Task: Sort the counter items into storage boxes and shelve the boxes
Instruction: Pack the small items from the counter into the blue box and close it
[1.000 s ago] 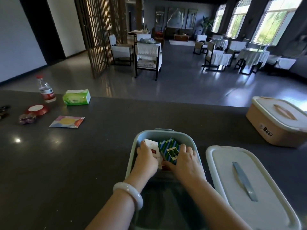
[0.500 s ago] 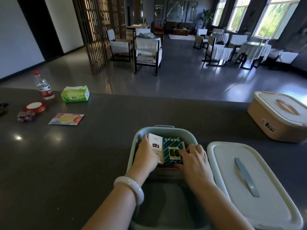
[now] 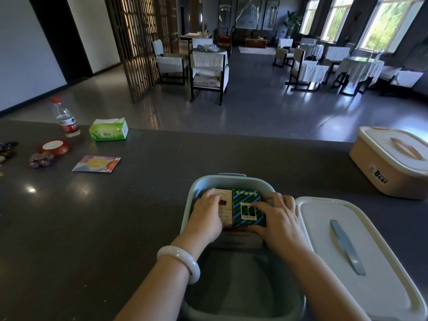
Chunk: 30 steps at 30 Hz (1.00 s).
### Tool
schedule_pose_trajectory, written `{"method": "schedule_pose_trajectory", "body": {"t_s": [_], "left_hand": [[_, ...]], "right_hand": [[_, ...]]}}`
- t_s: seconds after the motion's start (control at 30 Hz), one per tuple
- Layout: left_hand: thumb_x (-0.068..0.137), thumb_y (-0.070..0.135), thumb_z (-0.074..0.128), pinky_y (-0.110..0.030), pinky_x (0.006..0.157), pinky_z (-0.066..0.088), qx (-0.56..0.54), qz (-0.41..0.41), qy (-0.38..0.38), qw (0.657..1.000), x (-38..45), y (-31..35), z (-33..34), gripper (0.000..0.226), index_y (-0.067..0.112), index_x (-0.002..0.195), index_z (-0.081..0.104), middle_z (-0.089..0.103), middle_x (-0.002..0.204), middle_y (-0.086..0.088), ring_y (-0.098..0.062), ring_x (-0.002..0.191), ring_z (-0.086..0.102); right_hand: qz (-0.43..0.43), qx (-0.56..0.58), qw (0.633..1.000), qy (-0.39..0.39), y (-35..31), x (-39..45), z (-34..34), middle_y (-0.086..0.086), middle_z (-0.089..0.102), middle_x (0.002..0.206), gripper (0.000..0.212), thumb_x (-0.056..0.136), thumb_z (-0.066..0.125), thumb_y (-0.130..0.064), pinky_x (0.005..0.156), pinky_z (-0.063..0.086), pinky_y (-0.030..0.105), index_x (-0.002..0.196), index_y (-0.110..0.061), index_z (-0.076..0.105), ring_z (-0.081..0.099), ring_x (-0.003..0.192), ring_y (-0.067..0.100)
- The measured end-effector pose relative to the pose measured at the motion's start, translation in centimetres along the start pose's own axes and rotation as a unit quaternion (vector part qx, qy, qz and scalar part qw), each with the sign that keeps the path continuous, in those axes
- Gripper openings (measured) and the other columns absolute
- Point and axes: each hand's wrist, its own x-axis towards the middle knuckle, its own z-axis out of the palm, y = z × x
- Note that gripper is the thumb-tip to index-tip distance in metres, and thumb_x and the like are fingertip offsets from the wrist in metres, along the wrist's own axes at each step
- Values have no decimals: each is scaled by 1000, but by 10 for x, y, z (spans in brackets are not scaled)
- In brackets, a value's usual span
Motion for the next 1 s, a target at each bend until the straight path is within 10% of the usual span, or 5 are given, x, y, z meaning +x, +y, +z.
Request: {"method": "schedule_pose_trajectory", "body": {"t_s": [1.0], "left_hand": [[95, 7, 54, -40, 118, 24, 50, 70, 16, 996, 6, -17, 10, 49, 30, 138, 49, 30, 155, 8, -17, 142, 27]], "right_hand": [[28, 11, 999, -10, 7, 9, 12, -2, 36, 145, 57, 80, 71, -46, 105, 27, 42, 133, -40, 52, 17, 126, 22]]}}
